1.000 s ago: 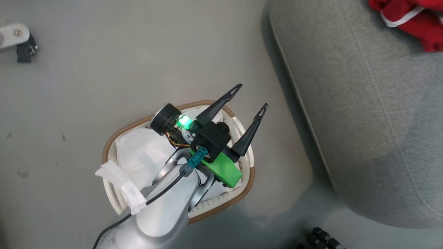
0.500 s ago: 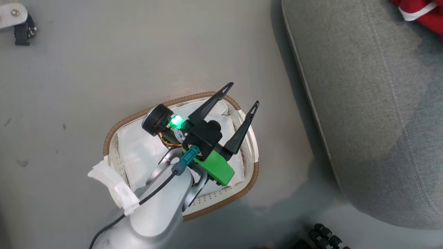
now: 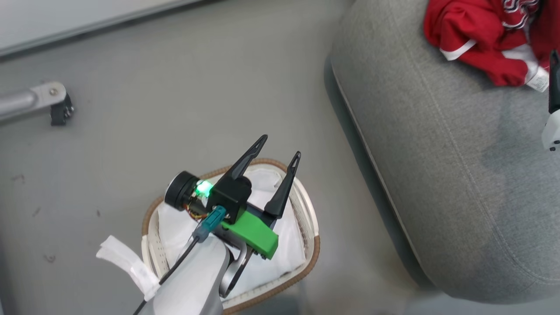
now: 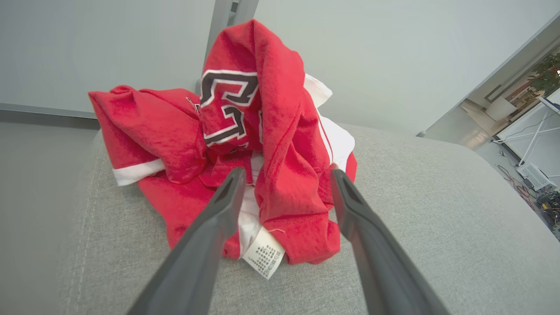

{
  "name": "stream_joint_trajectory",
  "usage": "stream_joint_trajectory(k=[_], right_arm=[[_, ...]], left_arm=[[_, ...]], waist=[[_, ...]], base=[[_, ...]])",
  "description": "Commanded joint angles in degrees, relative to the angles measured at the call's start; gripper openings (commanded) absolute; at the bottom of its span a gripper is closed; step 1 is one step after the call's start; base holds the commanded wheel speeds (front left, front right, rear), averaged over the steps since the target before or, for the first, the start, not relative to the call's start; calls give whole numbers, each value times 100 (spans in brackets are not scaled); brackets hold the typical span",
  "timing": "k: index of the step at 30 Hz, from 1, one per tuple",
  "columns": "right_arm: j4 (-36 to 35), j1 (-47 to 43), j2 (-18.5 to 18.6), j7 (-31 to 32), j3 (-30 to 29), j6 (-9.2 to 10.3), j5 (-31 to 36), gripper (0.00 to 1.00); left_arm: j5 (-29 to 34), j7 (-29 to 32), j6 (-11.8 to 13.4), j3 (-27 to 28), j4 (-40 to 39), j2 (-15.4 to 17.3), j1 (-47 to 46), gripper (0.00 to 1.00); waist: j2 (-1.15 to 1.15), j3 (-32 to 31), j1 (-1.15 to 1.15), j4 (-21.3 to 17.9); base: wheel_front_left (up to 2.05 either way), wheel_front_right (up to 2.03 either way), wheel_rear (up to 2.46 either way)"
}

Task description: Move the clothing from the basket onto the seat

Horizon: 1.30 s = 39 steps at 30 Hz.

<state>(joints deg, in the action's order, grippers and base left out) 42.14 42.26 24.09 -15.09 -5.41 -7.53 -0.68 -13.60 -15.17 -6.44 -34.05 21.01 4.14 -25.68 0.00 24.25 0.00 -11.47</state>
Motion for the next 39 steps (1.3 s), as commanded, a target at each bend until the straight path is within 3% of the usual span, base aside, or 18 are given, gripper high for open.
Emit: stream_joint_trajectory(k=[1,9,19,29,39], right_arm=[[-38,-120,37,-11,19,8,-39,100],[-251,-388,-163,-11,78,8,-169,100],[-926,-1322,-1166,-11,-82,8,-222,100],[-1706,-2278,-2017,-11,-9,8,-143,100],[-2177,-3372,-2105,-11,746,8,-858,100]], left_arm=[[-52,4,39,57,-21,-27,163,100],[-212,4,169,572,-153,-86,774,100],[-214,4,371,1646,-351,-74,1604,100],[-229,4,418,2663,-585,-92,2382,100],[-261,4,336,2904,-664,-120,2819,100]], waist=[[0,-713,0,47],[0,-1614,0,524],[0,-2260,0,1176],[0,-2468,0,1486],[0,-2602,0,1555]], base=[[0,0,0],[0,0,0],[0,0,0],[0,0,0],[0,0,0]])
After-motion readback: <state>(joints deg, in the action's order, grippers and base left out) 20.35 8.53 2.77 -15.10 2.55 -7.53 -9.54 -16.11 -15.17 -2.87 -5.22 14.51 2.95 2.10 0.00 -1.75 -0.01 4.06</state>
